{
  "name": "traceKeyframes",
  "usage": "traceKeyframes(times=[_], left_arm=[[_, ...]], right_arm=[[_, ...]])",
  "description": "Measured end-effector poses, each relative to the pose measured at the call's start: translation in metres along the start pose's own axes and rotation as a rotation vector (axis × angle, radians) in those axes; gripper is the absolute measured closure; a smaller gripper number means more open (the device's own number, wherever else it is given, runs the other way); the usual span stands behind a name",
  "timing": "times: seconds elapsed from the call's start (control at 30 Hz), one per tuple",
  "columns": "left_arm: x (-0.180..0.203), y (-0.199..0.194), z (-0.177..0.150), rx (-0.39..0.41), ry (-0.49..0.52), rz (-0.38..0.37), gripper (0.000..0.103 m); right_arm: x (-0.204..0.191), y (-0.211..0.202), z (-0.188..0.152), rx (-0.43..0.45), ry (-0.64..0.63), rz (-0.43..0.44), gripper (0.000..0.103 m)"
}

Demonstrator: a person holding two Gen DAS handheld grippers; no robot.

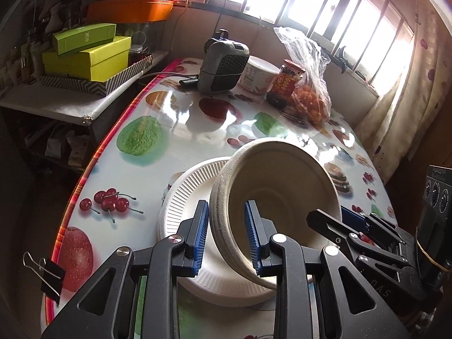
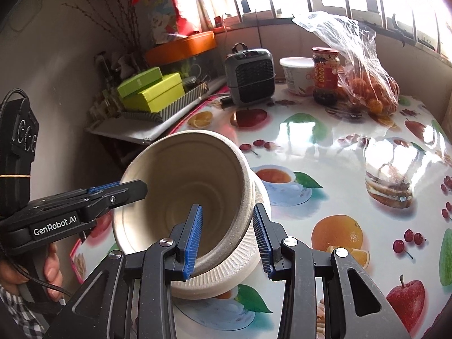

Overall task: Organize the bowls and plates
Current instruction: 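Carry the nested bowls to the white plate stack with both tools, then lower the nested bowls onto the white plates and open both tools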

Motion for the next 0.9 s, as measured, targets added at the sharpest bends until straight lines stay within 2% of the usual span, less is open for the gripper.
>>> traceKeyframes(times=[0.5,0.9], left_arm=[[-0.014,0.019,0.009,-0.041,-0.006,0.020,0.076],[-0.015,0.022,0.010,-0.039,-0.002,0.021,0.076]], right_arm=[[0.000,0.030,0.010,-0.046,0.007,-0.009,0.067],[0.003,0.033,0.011,-0.044,0.007,-0.014,0.066]])
Point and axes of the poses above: each gripper's, at about its wrist camera, not at the fingertips, and y roughly the way its jaws point, x to its right, z to its top, the point moved 5 cm from there along y, roughly the way its jaws point, and after that the axes turned 8 degrees about -x, right-handed, at the moved point
